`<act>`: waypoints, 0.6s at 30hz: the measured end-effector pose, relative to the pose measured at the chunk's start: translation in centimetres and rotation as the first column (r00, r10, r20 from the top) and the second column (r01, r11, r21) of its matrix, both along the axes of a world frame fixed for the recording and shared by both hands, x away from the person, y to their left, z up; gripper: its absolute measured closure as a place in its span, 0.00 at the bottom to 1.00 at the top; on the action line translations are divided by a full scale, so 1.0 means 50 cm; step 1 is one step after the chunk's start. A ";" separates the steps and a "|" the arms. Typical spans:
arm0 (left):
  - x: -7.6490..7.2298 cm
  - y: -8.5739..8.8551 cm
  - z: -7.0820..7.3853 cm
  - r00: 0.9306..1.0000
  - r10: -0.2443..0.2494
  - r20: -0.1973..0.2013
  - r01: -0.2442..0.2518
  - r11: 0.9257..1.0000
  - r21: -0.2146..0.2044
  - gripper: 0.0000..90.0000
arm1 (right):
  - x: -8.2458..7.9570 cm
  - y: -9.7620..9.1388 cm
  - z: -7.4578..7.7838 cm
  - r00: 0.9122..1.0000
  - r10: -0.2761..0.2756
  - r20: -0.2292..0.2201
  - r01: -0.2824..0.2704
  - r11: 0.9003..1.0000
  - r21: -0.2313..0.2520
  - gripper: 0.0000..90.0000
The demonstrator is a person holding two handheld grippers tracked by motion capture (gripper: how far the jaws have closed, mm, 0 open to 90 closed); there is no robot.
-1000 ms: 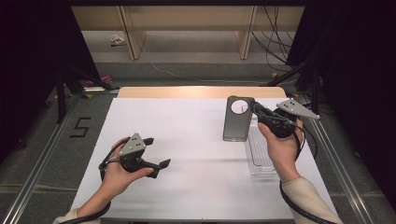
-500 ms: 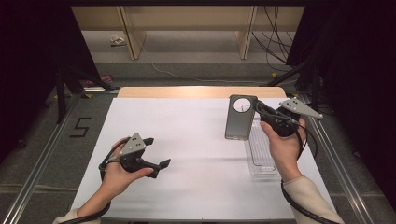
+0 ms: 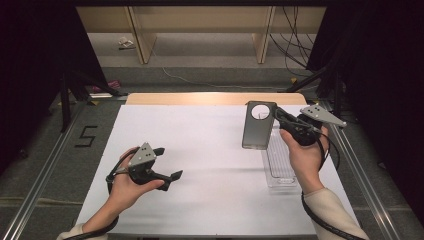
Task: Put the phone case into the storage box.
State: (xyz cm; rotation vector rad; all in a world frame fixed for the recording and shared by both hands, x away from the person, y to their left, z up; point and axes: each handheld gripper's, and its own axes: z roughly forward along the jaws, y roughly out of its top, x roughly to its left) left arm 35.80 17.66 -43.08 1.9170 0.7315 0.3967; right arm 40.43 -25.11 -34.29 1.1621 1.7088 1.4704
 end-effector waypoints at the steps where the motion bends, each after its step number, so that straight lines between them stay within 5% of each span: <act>1: 0.000 0.000 0.000 1.000 0.000 0.000 0.000 1.000 0.000 0.00 | 0.000 0.000 0.000 1.000 0.000 0.000 0.000 1.000 0.000 0.95; 18: 0.000 0.000 -0.001 1.000 0.000 0.000 0.000 1.000 0.002 0.00 | 0.004 -0.009 0.005 1.000 -0.015 0.005 0.015 1.000 0.004 0.95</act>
